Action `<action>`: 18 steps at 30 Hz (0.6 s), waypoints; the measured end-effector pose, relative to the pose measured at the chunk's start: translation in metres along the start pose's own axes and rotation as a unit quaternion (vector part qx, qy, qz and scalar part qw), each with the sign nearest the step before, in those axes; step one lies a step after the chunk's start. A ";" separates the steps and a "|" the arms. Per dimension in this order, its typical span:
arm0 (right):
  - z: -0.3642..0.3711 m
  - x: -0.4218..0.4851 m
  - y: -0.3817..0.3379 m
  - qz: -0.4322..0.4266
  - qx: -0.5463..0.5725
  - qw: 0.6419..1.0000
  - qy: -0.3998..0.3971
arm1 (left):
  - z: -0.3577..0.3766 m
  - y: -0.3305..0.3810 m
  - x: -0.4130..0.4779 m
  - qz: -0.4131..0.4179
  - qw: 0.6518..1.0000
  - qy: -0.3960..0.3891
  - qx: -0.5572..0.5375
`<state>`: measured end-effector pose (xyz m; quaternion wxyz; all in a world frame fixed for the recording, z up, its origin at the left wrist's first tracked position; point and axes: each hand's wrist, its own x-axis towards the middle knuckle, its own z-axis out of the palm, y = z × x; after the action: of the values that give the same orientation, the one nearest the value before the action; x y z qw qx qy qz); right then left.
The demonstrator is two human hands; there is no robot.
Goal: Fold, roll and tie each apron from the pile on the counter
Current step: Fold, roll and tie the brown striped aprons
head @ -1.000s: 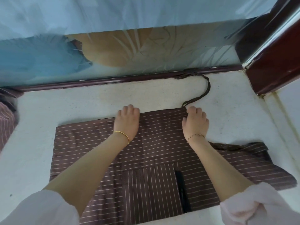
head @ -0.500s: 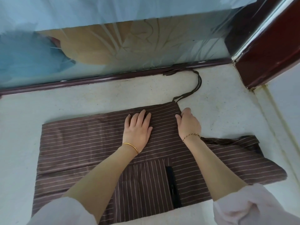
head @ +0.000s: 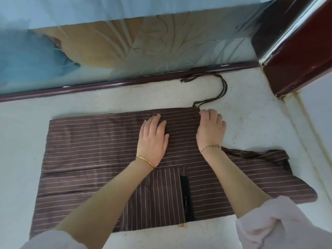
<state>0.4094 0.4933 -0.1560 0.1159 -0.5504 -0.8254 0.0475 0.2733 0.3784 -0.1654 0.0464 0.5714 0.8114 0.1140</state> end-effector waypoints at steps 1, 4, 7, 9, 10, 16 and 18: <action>-0.005 -0.007 -0.009 -0.017 0.032 0.999 0.006 | 0.000 0.008 -0.013 -0.006 0.999 0.031 -0.033; -0.007 -0.052 -0.036 -0.025 0.135 0.990 -0.034 | 0.010 0.024 -0.047 0.018 0.998 -0.018 -0.051; 0.013 -0.100 -0.036 -0.024 0.117 0.990 -0.080 | 0.022 0.018 -0.055 0.056 0.994 -0.093 0.018; 0.024 -0.112 -0.021 -0.081 0.042 0.991 -0.096 | 0.017 0.011 -0.054 0.074 0.992 -0.101 0.020; 0.026 -0.112 -0.017 -0.099 0.024 0.990 -0.093 | 0.012 0.005 -0.055 0.080 0.992 -0.093 0.023; 0.013 -0.093 -0.026 -0.112 -0.018 0.989 -0.093 | -0.001 -0.015 -0.112 0.041 0.994 -0.084 0.059; 0.006 -0.110 -0.042 -0.121 -0.009 0.988 -0.097 | 0.005 -0.015 -0.121 0.034 0.990 -0.109 0.079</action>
<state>0.4102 0.3762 -0.1685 0.0355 -0.4403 -0.8936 0.0791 0.3026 0.2609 -0.1806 0.0858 0.6099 0.7877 -0.0117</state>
